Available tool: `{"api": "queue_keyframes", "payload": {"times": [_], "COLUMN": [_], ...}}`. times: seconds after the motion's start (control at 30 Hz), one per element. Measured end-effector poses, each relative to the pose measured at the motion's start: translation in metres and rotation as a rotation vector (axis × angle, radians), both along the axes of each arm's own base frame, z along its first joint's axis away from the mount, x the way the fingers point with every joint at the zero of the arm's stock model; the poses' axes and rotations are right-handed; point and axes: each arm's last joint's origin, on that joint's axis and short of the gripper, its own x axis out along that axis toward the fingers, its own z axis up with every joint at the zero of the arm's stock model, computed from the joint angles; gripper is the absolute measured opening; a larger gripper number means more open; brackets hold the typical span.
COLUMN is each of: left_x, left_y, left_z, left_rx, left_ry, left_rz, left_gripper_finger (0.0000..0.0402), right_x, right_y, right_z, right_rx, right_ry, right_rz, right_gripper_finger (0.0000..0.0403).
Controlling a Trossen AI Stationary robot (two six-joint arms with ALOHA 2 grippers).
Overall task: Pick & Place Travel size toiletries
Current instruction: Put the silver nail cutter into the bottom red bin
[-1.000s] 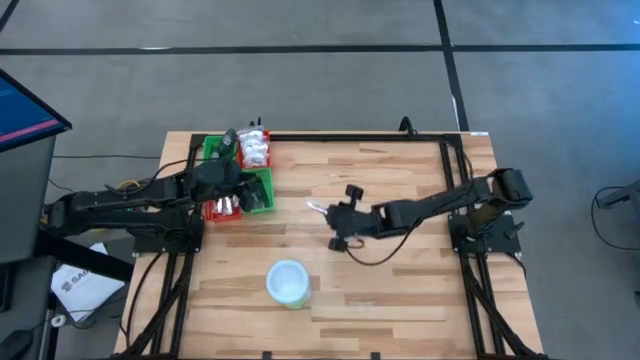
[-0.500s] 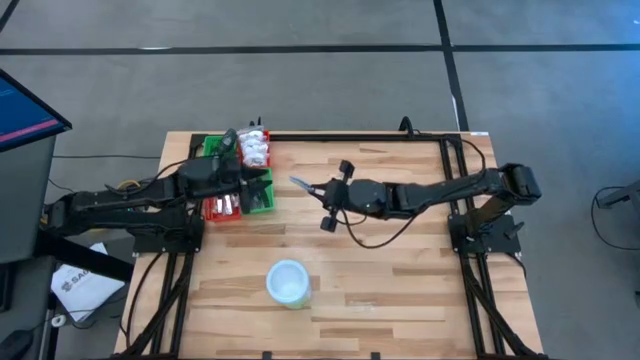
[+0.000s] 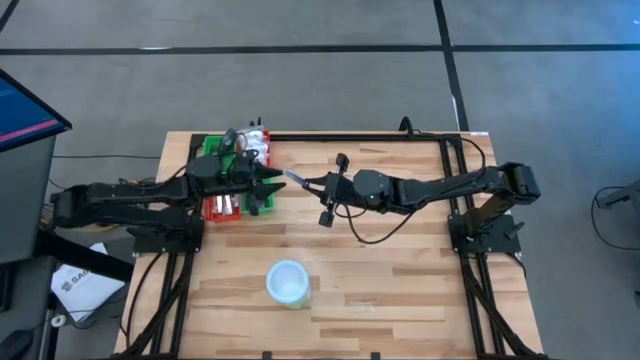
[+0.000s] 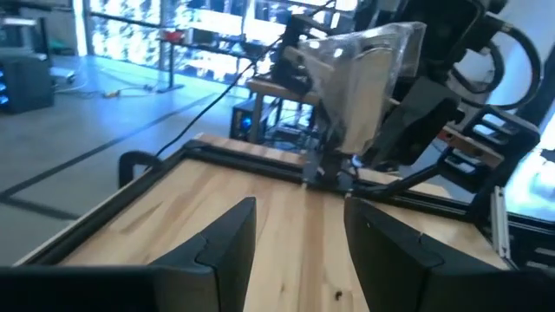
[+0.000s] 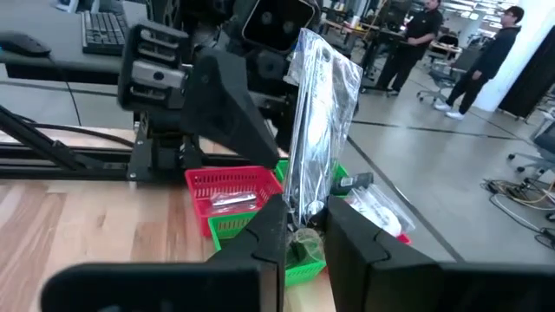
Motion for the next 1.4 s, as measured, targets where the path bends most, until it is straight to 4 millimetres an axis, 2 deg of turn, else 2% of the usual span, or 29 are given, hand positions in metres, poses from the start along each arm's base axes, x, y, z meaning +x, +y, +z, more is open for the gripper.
{"api": "queue_keyframes", "payload": {"times": [0.23, 0.63, 0.83, 1.1, 1.2, 1.37, 1.4], "left_x": [0.016, 0.017, 0.019, 0.032, 0.036, 0.037, 0.037], "left_y": [0.002, 0.002, -0.005, -0.007, -0.006, -0.006, -0.006], "left_z": [-0.006, 0.005, 0.008, 0.002, -0.003, -0.003, -0.003], "left_rx": [0.057, 0.106, 0.130, 0.170, 0.166, 0.171, 0.175], "left_ry": [-0.041, -0.162, -0.190, -0.248, -0.231, -0.241, -0.242], "left_rz": [-0.079, -0.103, -0.129, -0.142, -0.143, -0.143, -0.147], "left_gripper_finger": [0.0168, 0.0168, 0.0168, 0.0164, 0.0137, 0.0042, 0.0032], "right_x": [0.000, 0.002, 0.002, 0.002, 0.002, 0.002, 0.002], "right_y": [0.000, 0.000, -0.001, -0.002, -0.001, -0.001, -0.001], "right_z": [-0.001, -0.004, -0.004, -0.003, -0.004, -0.004, -0.004], "right_rx": [0.001, 0.009, 0.017, 0.018, 0.021, 0.016, 0.015], "right_ry": [0.009, 0.016, 0.011, 0.006, 0.009, 0.010, 0.010], "right_rz": [0.000, -0.002, -0.007, -0.007, -0.007, -0.002, -0.001], "right_gripper_finger": [0.0042, 0.0042, 0.0042, 0.0042, 0.0042, 0.0042, 0.0042]}}
